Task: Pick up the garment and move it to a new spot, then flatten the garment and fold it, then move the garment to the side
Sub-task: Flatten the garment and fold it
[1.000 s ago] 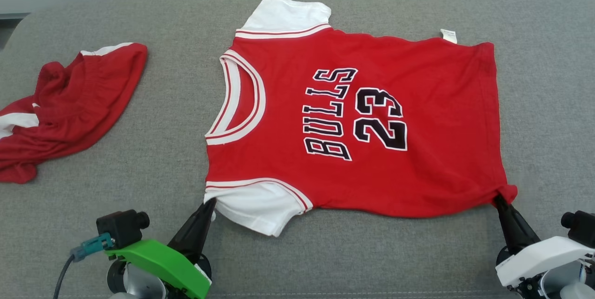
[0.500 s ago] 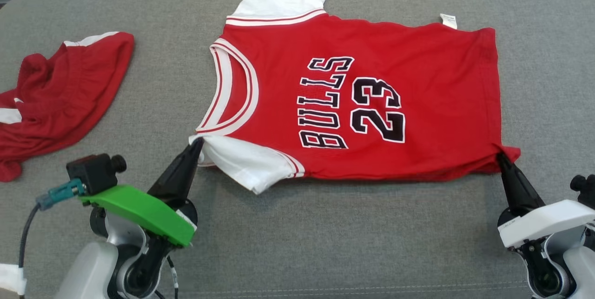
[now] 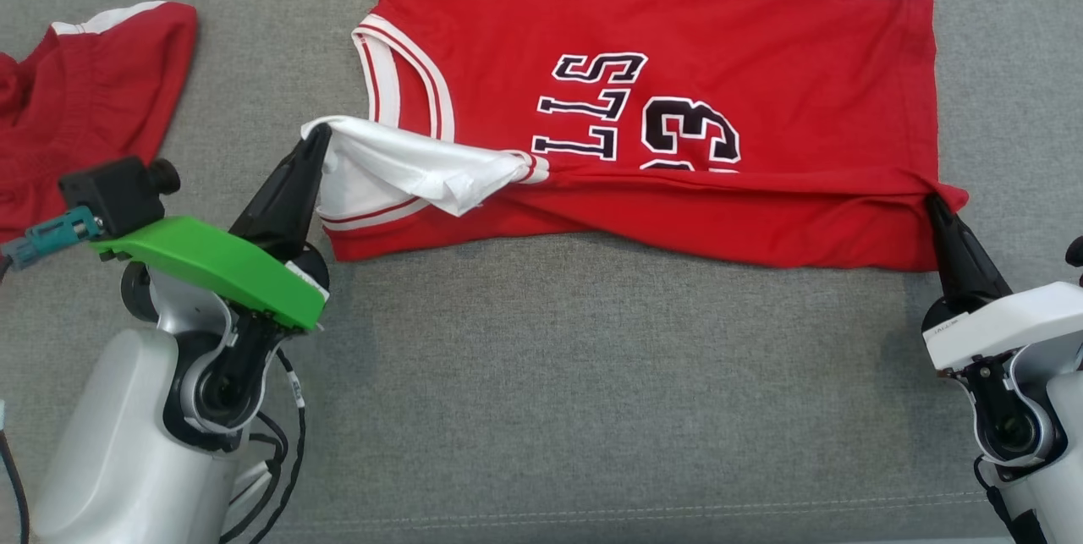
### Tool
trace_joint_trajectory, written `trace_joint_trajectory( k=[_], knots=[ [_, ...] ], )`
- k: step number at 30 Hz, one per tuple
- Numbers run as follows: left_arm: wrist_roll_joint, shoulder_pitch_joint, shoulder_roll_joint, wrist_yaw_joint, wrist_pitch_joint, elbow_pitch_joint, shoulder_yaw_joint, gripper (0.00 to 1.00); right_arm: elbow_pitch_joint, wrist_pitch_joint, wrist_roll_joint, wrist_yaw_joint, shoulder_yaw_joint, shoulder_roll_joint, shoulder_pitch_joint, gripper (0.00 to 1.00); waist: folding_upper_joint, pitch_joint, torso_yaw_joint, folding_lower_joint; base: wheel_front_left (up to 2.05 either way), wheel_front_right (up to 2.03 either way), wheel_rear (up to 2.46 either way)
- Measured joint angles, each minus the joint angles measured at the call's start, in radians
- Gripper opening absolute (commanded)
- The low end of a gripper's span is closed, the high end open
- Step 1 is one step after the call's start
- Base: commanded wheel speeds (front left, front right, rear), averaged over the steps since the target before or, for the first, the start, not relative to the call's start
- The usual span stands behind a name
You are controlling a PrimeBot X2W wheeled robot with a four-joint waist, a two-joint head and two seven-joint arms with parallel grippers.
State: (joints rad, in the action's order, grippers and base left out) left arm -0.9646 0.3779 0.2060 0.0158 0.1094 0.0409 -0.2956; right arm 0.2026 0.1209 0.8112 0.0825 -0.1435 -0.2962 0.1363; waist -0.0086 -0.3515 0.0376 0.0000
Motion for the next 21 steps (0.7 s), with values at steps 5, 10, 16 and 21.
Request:
trace_joint_trajectory(
  k=[5,10,16,21],
  knots=[
    [0.003,0.053,-0.002,-0.007,0.004,0.069,0.0,0.0,0.021,-0.027,0.0,-0.004,-0.018,-0.01,0.035,0.0,0.0,-0.031,-0.007,0.0,0.0,0.0,0.0],
    [0.011,0.106,-0.012,-0.006,0.004,0.124,-0.008,0.0,0.037,-0.026,-0.001,-0.005,-0.017,-0.013,0.052,0.0,0.0,-0.043,-0.015,0.0,0.0,0.0,0.0],
    [0.037,0.148,-0.013,0.003,0.004,0.188,-0.025,0.0,0.051,-0.027,-0.011,-0.005,-0.03,-0.013,0.087,0.0,0.0,-0.05,-0.022,0.0,0.0,0.0,0.0],
    [0.037,0.185,-0.033,0.023,0.01,0.244,-0.041,0.0,0.069,-0.027,-0.023,-0.005,-0.042,-0.011,0.112,0.0,0.0,-0.056,-0.028,0.0,0.0,0.0,0.0]
  ],
)
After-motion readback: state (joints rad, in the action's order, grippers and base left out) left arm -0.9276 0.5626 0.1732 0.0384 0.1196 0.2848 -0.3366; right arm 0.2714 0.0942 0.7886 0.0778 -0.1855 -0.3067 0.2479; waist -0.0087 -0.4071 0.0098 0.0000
